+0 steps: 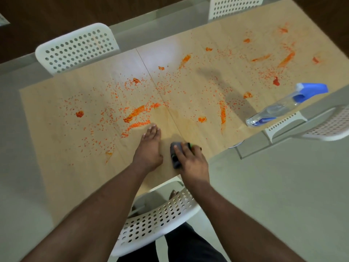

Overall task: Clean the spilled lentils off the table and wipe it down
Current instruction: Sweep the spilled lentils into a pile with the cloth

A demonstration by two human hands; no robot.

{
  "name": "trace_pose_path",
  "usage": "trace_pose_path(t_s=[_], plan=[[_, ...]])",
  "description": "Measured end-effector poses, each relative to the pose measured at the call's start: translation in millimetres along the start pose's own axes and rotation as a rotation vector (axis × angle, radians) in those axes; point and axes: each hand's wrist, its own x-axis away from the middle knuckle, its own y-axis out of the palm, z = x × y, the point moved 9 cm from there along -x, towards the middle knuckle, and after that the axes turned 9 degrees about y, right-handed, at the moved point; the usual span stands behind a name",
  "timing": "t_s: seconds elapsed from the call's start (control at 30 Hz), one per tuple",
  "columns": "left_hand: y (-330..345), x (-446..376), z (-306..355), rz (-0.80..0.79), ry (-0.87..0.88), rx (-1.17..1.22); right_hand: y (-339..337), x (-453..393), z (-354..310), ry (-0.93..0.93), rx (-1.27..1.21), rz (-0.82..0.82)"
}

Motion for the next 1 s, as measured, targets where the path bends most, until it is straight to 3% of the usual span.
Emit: trace_pose_path(t_s=[0.13,0.33,0.43,0.6,0.77,1.0], plan=[[6,-11,15,0.03,0.034,0.048,10,6,22,0.017,-0.018,-0.023],[12,-32,37,0.022,0.057,0.027,-15,-95,71,0.187,-0.047,0.03],[15,-36,42,0.031,0.015,0.039,-30,-127,76,0.156,0.002,-0.009],[21,-42,51,0.05,-0.034,-0.022,-33,-83,77,0.115,-0.053,0.084],[24,-47,55,0.051,-0.046,-0.051,-10,-13,88,0.047,-0.045,0.05],[26,-53,60,0.015,-0.114,-0.137,-32,-97,134,0.213,-0.105,0.05]])
